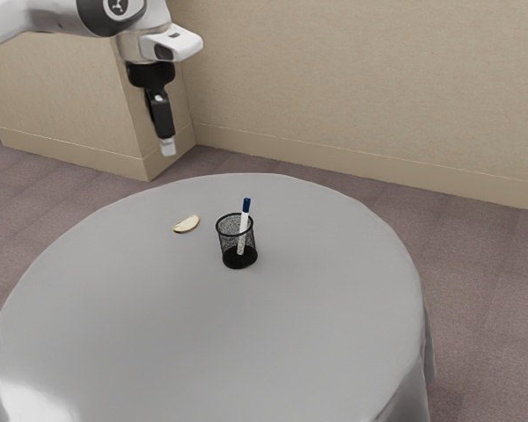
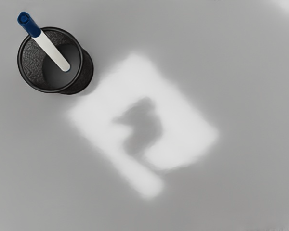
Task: Take the marker out of the pen holder and place it to the left of the pen holder.
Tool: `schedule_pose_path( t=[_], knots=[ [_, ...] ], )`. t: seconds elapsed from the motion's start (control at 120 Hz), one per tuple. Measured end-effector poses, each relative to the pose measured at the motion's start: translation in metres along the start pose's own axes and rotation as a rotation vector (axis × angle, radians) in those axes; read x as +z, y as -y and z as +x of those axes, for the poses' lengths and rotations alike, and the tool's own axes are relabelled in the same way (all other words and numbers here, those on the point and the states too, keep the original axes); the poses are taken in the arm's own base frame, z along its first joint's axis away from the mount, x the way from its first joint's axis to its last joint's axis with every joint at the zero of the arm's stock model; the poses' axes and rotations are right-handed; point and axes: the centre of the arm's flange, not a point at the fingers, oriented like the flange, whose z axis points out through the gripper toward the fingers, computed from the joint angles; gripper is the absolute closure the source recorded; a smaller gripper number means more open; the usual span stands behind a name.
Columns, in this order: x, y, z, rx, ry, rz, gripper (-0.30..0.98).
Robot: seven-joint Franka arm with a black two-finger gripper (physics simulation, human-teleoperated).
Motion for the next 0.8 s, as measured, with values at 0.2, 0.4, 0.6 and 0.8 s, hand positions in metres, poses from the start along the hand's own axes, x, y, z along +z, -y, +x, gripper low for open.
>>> schedule_pose_path(
  t=[0.2, 0.4, 0.6, 0.8],
  knots=[
    [-0.001, 0.004, -0.004, 0.025, 0.0, 0.001, 0.0],
    [0.012, 0.005, 0.022, 0.072, 0.012, 0.003, 0.0],
    [0.08, 0.046, 0.095, 0.108, 0.061, 0.008, 0.0],
    [0.144, 0.081, 0.135, 0.116, 0.087, 0.032, 0.0]
  ],
)
